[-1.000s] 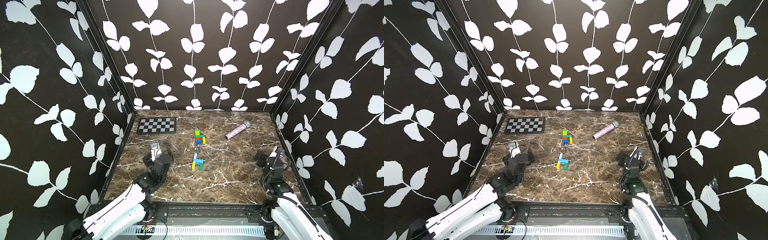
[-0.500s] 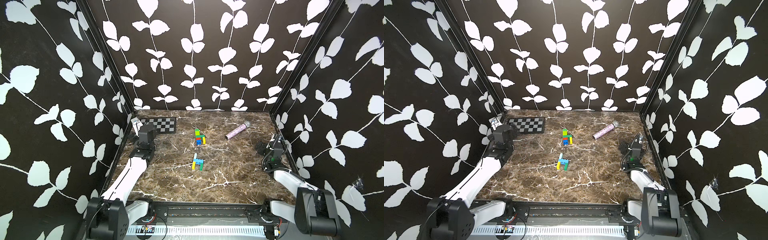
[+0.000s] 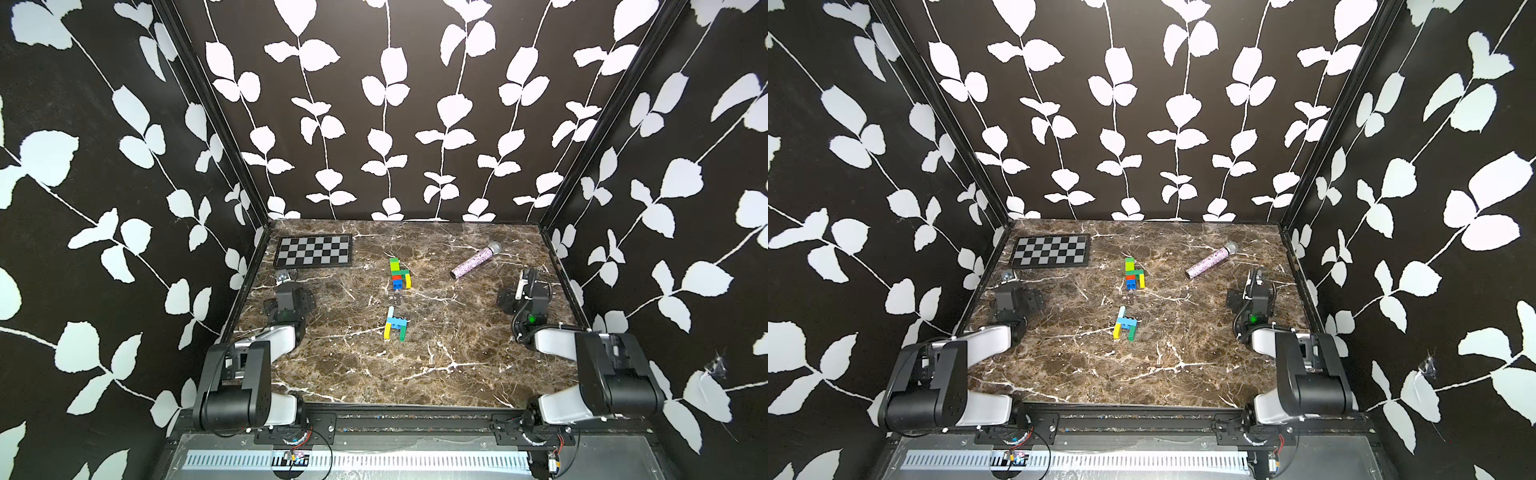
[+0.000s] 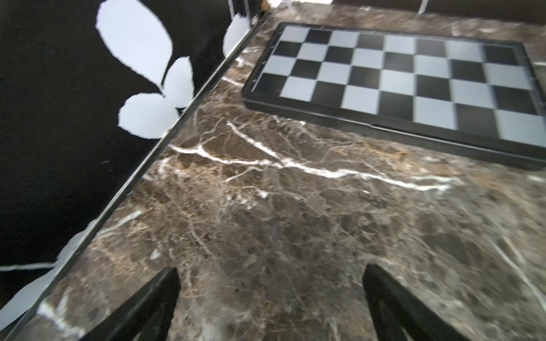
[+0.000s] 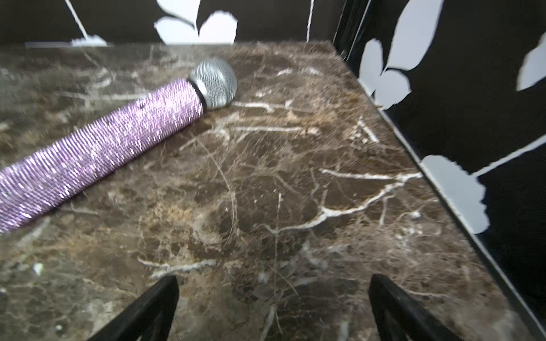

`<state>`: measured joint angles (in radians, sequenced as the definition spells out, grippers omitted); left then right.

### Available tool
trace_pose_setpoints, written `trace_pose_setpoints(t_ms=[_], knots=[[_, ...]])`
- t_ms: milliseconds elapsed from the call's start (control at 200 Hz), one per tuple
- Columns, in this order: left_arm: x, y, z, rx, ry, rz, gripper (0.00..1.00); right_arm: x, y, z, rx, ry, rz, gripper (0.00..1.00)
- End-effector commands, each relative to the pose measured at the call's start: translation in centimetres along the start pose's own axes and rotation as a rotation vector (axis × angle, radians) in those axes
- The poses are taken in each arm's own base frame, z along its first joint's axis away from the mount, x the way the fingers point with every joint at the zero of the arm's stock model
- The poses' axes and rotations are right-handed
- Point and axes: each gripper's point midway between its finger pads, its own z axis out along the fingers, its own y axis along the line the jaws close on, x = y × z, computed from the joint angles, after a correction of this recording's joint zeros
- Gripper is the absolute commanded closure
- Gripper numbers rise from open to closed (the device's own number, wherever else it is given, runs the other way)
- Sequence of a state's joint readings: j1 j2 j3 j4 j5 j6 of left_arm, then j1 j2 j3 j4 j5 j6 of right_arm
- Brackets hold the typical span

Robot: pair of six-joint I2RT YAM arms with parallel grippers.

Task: Assemble the letter h with lego
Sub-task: Reset both arms

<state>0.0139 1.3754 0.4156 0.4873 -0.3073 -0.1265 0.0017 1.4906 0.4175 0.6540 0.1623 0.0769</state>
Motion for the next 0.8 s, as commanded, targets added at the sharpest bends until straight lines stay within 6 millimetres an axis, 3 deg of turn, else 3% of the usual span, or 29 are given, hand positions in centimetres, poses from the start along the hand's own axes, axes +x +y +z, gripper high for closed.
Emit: trace_pose_setpoints(t_ms=[0, 90, 250, 480, 565, 650, 720, 795], knots=[[-4.0, -1.5, -2.1, 0.107, -0.244, 0.01, 0.01, -3.4, 0.6, -0.4, -0.01, -0.137, -0.028, 0.0], [-4.0, -1.2, -3.4, 0.101, -0.337, 0.018, 0.01, -2.8, 1.5, -0.5, -0.043, -0.18, -0.055, 0.0], [-4.1, -4.5, -3.3, 0.16, -0.343, 0.16, 0.01, -2.8, 2.6, -1.0, -0.043, -0.203, -0.112, 0.01], [-3.0, -5.9, -1.6, 0.157, -0.376, 0.21, 0.01, -2.7, 1.9, -0.8, -0.006, -0.179, -0.098, 0.0], [-2.3, -6.4, -1.4, 0.166, -0.31, 0.237, 0.01, -2.7, 1.9, -1.1, -0.004, -0.191, -0.094, 0.01], [-2.8, -7.3, -0.4, 0.182, -0.292, 0.265, 0.01, -2.6, 2.0, -1.2, -0.011, -0.198, -0.096, 0.01], [-2.5, -7.0, 0.6, 0.221, -0.205, 0.234, 0.01, -2.7, 2.1, -1.3, -0.017, -0.204, -0.098, 0.0], [-2.9, -6.8, 0.9, 0.248, -0.223, 0.211, 0.01, -2.7, 1.9, -0.5, -0.001, -0.16, -0.095, 0.01]])
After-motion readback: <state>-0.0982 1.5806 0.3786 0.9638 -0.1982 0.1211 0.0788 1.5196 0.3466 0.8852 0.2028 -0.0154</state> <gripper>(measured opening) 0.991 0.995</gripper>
